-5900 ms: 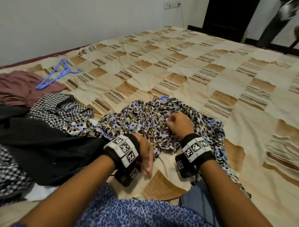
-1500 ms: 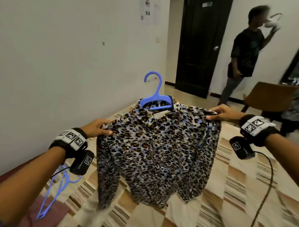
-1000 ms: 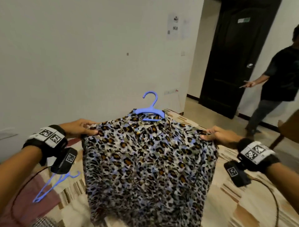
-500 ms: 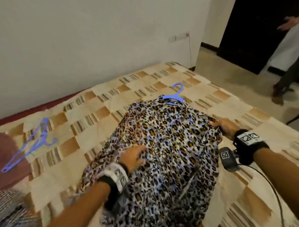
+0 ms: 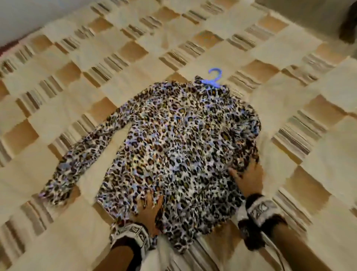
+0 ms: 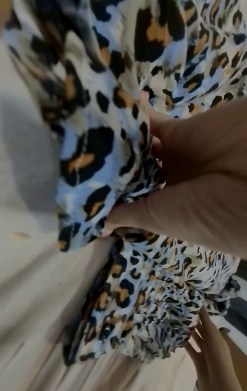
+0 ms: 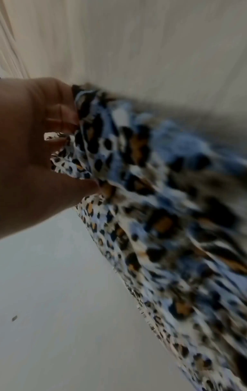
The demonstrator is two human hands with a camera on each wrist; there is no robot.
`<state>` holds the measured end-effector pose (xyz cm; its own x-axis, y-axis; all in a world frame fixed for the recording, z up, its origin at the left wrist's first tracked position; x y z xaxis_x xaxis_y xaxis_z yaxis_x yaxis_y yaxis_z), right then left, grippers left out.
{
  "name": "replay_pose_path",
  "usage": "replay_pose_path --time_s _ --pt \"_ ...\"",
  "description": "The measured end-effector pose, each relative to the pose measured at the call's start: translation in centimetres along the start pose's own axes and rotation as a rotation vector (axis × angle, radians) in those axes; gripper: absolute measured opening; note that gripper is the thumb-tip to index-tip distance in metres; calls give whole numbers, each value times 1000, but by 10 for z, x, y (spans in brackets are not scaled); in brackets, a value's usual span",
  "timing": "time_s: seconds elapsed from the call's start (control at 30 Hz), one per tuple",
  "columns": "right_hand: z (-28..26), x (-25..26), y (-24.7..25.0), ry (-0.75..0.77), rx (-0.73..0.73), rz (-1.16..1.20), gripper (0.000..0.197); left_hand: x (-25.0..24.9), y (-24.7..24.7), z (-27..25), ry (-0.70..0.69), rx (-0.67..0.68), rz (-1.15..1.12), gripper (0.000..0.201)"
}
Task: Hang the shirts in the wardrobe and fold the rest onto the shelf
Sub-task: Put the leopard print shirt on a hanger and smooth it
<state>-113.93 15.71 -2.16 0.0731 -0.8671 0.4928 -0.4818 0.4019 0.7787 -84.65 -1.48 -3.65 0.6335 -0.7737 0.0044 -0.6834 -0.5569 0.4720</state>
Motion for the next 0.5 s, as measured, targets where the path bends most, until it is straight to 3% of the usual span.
replay_pose_path --time_s 0.1,0.2,0.4,0.5 --pt "-38 -14 -11 11 -121 91 82 1 4 11 2 98 1 104" --pt "-70 -27 -26 -50 -152 53 86 3 1 19 -13 125 20 110" --pt "-98 -27 -45 -237 -194 285 85 1 2 15 -16 93 27 113" --pt "-106 -28 -54 -418 -175 366 77 3 2 13 -21 95 2 110"
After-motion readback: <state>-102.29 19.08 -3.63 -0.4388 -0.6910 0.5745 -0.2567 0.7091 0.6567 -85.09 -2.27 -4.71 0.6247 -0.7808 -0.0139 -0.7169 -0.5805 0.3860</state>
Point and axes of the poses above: each hand's wrist, its own z-axis towards the middle knuckle, its own y-axis out of the back of the hand, x = y × z, the point moved 4 cm from there along z, towards the middle knuckle, and after that the axes turned 4 degrees about z, right-handed, at the moved point
